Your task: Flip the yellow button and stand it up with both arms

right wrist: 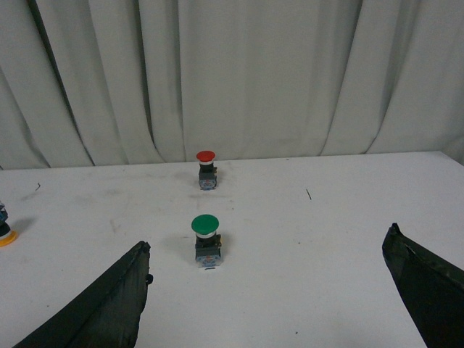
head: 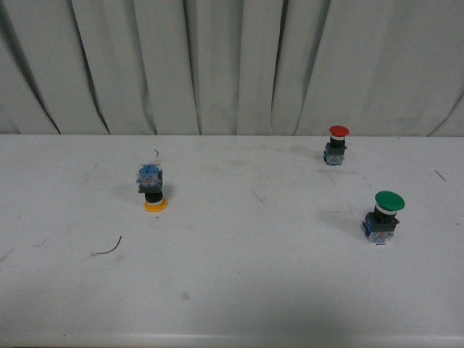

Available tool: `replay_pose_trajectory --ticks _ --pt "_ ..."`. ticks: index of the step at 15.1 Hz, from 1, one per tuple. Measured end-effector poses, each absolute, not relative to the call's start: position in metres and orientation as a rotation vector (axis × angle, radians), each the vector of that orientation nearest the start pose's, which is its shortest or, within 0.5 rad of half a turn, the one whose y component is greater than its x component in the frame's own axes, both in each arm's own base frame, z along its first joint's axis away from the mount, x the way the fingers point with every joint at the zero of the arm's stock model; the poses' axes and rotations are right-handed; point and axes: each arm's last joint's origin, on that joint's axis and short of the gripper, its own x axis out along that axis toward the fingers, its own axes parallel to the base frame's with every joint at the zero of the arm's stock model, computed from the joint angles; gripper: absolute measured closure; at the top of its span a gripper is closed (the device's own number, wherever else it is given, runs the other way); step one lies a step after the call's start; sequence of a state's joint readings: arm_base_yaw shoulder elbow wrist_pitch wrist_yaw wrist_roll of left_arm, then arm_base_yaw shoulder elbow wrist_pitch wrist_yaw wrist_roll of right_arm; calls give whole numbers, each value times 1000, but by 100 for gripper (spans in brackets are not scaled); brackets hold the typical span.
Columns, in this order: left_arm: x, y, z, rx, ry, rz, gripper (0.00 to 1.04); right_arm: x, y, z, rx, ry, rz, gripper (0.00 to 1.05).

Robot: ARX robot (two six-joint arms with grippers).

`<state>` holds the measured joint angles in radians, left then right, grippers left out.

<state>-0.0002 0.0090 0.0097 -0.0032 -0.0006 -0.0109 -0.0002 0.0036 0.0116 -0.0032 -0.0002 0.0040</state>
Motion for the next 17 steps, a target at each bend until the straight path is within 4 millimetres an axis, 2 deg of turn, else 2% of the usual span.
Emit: replay_pose_trajectory --ticks 17 --pt "98 0 166 -11 3 0 7 97 0 167 4 -5 0 6"
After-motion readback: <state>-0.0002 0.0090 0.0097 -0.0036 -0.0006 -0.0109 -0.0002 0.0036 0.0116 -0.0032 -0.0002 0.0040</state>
